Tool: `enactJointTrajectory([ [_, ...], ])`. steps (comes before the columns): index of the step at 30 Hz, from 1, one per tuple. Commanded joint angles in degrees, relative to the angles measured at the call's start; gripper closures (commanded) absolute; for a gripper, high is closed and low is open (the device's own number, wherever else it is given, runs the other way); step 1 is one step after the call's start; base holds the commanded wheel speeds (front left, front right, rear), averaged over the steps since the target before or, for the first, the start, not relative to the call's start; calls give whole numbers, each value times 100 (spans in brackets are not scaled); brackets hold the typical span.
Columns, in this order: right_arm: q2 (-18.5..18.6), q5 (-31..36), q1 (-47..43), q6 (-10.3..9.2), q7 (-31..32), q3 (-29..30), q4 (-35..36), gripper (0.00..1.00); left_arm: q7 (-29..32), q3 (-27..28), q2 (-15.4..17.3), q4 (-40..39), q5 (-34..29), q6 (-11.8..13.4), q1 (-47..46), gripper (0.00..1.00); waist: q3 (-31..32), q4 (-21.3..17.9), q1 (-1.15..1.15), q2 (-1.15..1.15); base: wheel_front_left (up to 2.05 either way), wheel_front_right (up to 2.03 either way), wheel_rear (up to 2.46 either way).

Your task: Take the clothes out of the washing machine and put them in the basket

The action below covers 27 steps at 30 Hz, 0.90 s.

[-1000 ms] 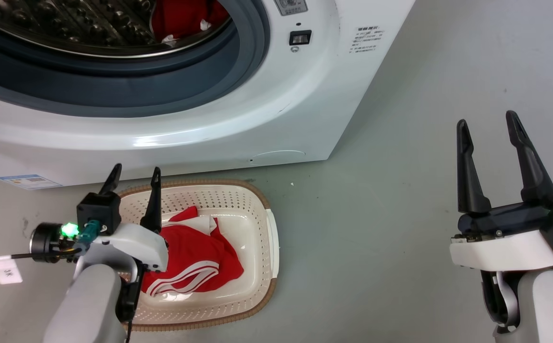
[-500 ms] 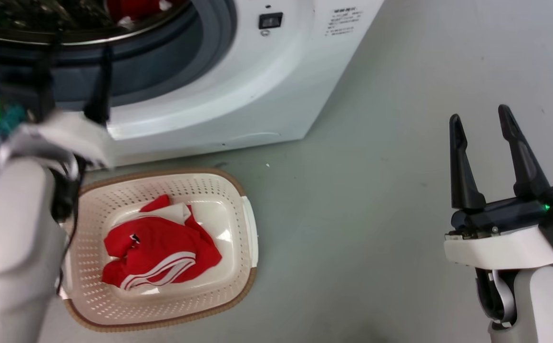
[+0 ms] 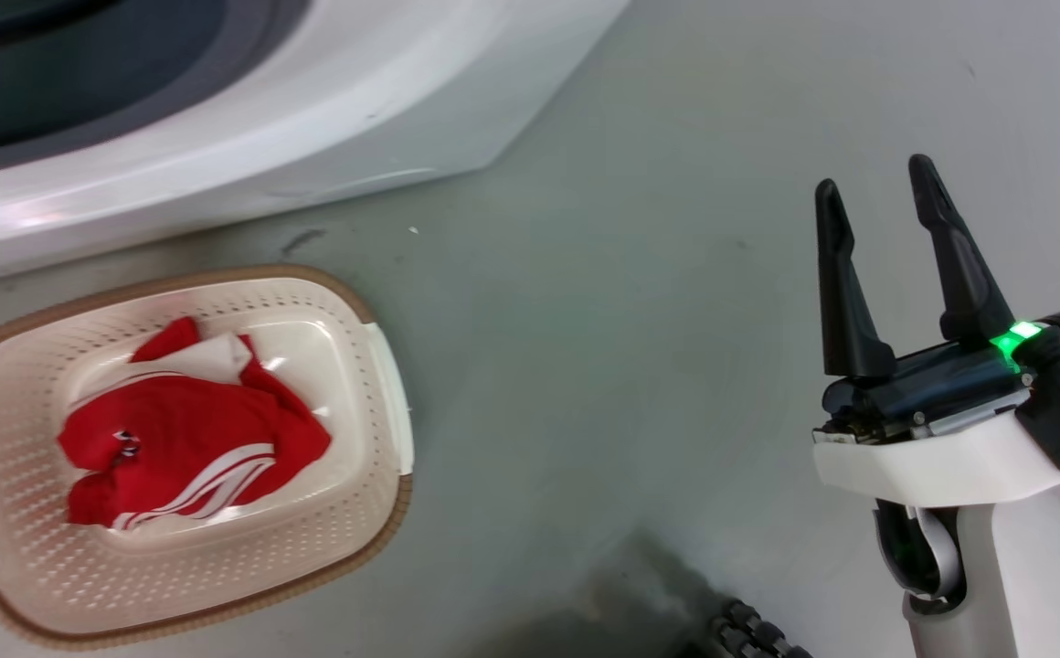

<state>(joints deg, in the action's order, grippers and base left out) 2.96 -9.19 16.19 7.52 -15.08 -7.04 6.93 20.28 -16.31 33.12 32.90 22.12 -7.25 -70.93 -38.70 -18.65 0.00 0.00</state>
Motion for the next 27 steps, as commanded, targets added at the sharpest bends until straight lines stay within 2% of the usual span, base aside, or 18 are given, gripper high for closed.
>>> enactJointTrajectory([
  [1, -16, -100, 116, -6, -14, -91, 41, 0, 316, 14, 52, 216, 179, -12, -353, 0, -348, -341, 0, 0, 0, 0, 0],
  [10, -16, -375, 212, -6, -14, -348, 124, 0, 1451, -493, 410, 846, 135, -25, -1425, 0, -753, -800, 0, 0, 0, 0, 0],
  [16, -15, -488, 186, -6, -15, -502, 172, 0, 1525, -974, 655, 1054, -209, -21, -1769, 0, -941, -991, 0, 0, 0, 0, 0],
  [26, -15, -502, 77, -6, -14, -539, 229, 0, 1638, -1103, 503, 1555, -249, 27, -2084, 0, -1125, -1040, 0, 0, 0, 0, 0],
  [27, -15, -513, 68, -6, -14, -528, 236, 0, 1655, -1114, 487, 1594, -233, 25, -2104, 7, -1134, -1036, 0, 0, 0, 0, 0],
])
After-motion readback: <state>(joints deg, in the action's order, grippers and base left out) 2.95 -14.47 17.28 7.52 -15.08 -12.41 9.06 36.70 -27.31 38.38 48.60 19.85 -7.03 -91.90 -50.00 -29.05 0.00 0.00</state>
